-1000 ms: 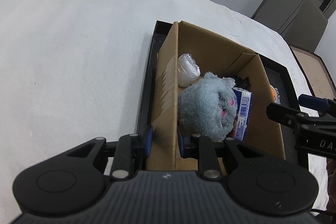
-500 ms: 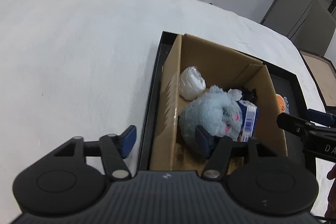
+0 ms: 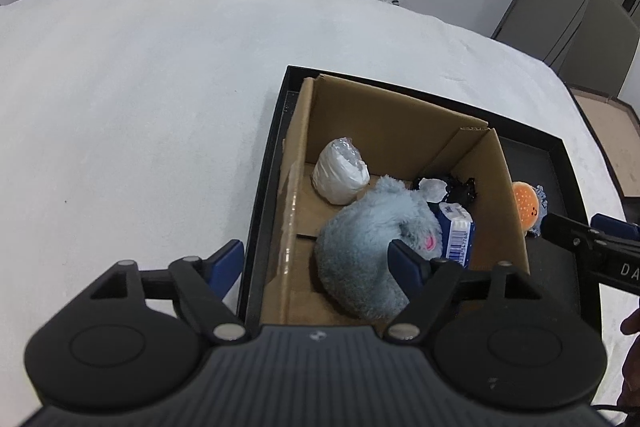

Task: Organize soft objects
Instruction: 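Move the right gripper back over the burger plush on the tray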

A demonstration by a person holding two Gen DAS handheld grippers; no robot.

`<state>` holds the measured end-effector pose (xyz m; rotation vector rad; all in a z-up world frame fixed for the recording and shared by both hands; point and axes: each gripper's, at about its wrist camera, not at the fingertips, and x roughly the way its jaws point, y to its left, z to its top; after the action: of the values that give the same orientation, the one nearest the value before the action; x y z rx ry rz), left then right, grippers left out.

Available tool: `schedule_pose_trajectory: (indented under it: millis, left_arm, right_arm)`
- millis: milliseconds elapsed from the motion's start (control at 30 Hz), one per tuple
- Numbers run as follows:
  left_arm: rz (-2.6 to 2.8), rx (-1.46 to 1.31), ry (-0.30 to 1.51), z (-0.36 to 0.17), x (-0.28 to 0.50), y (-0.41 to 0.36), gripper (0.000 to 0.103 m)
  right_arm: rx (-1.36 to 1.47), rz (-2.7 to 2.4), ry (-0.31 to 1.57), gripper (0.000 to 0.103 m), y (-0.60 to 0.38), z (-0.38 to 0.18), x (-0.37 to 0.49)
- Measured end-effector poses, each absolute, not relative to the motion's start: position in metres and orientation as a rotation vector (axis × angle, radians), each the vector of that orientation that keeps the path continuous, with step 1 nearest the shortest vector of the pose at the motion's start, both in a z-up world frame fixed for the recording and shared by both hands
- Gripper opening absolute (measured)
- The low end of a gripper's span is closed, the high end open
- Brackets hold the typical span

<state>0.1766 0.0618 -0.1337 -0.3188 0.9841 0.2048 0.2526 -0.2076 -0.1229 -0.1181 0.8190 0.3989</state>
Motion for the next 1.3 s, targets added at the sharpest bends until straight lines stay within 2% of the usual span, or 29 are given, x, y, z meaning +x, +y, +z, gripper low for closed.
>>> schedule_pose_trajectory:
  millis: [367, 900, 1133, 1300]
  left_arm:
    - [0.222, -0.287, 0.997, -0.134, 0.188, 0.048, 0.078]
    - [0.253, -0.215, 1.061, -0.143, 0.204, 0.029, 0.082]
    - [0.254, -0.151, 1.085, -0.145, 0.208, 0.02, 0.084]
    - [0.258, -0.132, 1.096, -0.145, 0.21, 0.018, 0.085]
  right_arm:
    - [-0.104, 0.387, 0.79, 0.103, -0.234, -0.133, 0.258]
    - [0.012, 0.325, 0.798, 0.103, -0.259, -0.17, 0.281]
    - [0.04, 0.335, 0.791, 0.088, -0.244, -0.18, 0.287]
    - [0.051, 0.355, 0.807, 0.084, -0.232, -0.19, 0.295]
